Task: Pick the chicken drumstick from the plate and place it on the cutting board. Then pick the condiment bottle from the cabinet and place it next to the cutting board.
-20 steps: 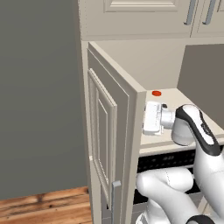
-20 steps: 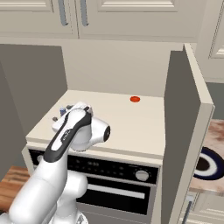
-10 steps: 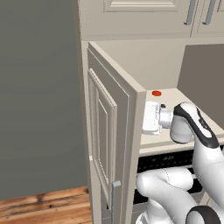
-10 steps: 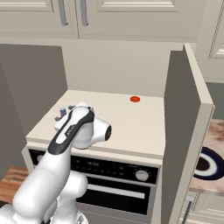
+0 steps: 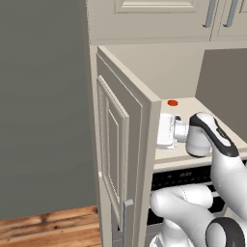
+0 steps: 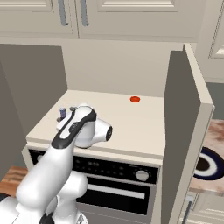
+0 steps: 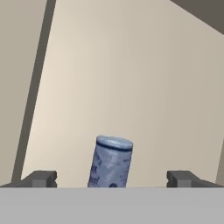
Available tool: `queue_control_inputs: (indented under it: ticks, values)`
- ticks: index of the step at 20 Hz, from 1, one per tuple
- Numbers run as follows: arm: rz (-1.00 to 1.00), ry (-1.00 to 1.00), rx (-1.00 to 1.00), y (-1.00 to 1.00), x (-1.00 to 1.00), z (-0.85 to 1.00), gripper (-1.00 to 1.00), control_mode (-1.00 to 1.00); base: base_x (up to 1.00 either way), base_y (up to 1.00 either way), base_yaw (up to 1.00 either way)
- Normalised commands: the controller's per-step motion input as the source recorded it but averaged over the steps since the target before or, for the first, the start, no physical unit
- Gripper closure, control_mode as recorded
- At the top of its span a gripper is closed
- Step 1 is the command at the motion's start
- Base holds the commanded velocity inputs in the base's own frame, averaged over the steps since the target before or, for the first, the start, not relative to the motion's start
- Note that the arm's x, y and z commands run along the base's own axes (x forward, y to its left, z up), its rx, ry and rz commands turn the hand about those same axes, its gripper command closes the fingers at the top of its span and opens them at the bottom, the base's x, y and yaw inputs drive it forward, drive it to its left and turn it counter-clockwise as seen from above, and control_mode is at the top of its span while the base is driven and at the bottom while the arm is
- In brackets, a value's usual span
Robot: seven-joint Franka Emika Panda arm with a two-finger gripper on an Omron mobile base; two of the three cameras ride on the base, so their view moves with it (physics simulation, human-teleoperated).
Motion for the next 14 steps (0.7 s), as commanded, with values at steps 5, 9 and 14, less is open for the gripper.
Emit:
queue_control_inputs:
  ticks: [5, 9, 14]
  values:
    - [0.00, 0.01, 0.03, 0.00, 0.08, -0.01, -1.00, -1.00, 0.00, 0.00, 0.00]
    - [0.00, 0.00, 0.05, 0.00, 0.00, 0.00, -1.00, -1.00, 0.00, 0.00, 0.00]
    - [0.00, 0.00, 0.04, 0.00, 0.00, 0.00, -1.00, -1.00, 0.00, 0.00, 0.00]
